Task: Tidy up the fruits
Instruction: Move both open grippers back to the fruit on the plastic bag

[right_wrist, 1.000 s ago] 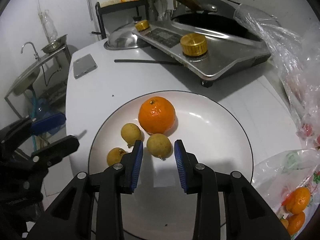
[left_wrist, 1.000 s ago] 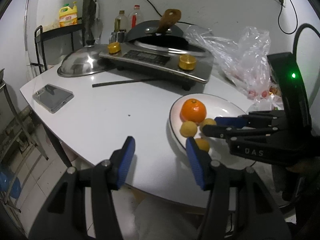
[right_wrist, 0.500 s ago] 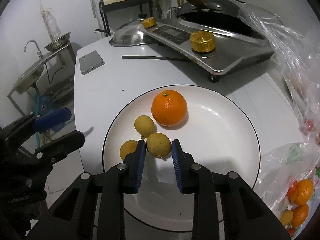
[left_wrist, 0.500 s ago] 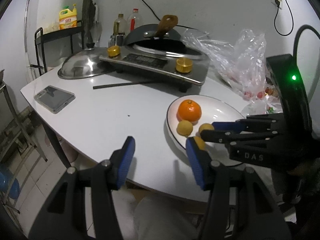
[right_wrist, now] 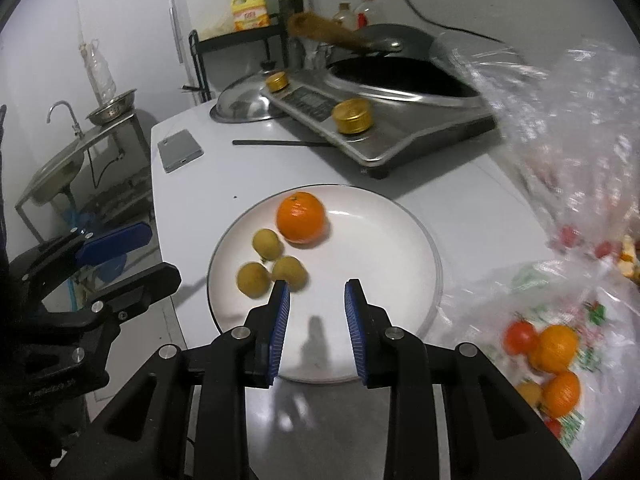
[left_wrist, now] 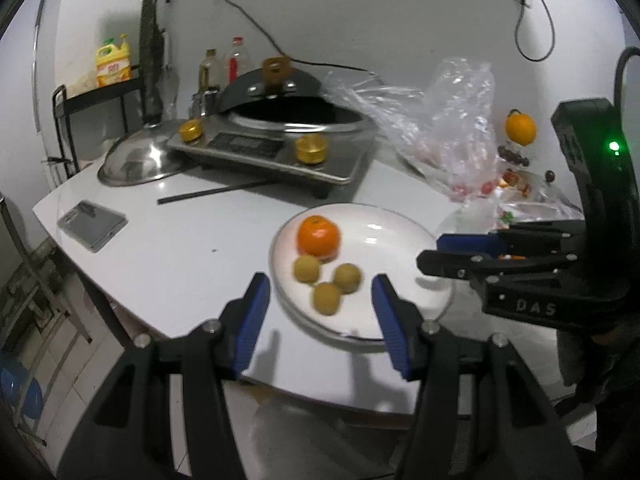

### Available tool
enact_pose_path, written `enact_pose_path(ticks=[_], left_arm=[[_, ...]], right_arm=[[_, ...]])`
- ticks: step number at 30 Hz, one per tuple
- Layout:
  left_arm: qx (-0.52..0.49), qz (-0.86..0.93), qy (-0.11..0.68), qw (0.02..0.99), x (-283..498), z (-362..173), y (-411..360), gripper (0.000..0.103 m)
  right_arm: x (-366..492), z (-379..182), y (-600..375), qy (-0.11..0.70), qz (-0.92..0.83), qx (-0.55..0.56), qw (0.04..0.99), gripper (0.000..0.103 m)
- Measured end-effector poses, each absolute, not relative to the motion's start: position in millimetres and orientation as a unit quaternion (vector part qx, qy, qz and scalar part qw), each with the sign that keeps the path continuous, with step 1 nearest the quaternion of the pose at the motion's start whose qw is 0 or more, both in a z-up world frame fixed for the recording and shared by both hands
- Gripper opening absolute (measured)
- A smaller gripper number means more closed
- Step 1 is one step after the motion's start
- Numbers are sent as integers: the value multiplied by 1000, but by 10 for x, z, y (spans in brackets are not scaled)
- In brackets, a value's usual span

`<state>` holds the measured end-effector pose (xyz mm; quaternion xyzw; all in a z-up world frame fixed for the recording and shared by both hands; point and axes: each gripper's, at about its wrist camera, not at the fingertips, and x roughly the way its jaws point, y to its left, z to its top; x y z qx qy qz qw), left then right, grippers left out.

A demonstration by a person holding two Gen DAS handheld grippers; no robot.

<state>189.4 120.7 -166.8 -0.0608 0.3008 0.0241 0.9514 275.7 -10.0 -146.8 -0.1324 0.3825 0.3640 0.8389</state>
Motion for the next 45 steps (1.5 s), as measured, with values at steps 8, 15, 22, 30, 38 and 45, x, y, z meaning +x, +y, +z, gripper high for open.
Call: enact_pose_path(ticks=[8,15,22,30,38,45], left_arm=[[-41,-4,298,954,1932,-1542,712,55],[-24,-21,302,953,1972,-1487,339,55],[-7,-34,307,951,2043,-1459,5,55],[9,-52,317,947,2152,-1495,-367,55],[23,-71,334,940,2329,-1593,-721,55],[28,-84,354,931,2541,-1747,-898,54]], right_arm=[[2679,-1333,-704,371,342,-109,856,38],[2627,-1249,-1170,359,323,-91,871,38],[2645,-1222,-1581,352,304,-72,882,38],[2673,-1303,-2025,356,280,-60,889,38],[2778,-1421,-2359,367,267,-45,890,38],[2922,-1509,-2405,377,280,-40,882,38]])
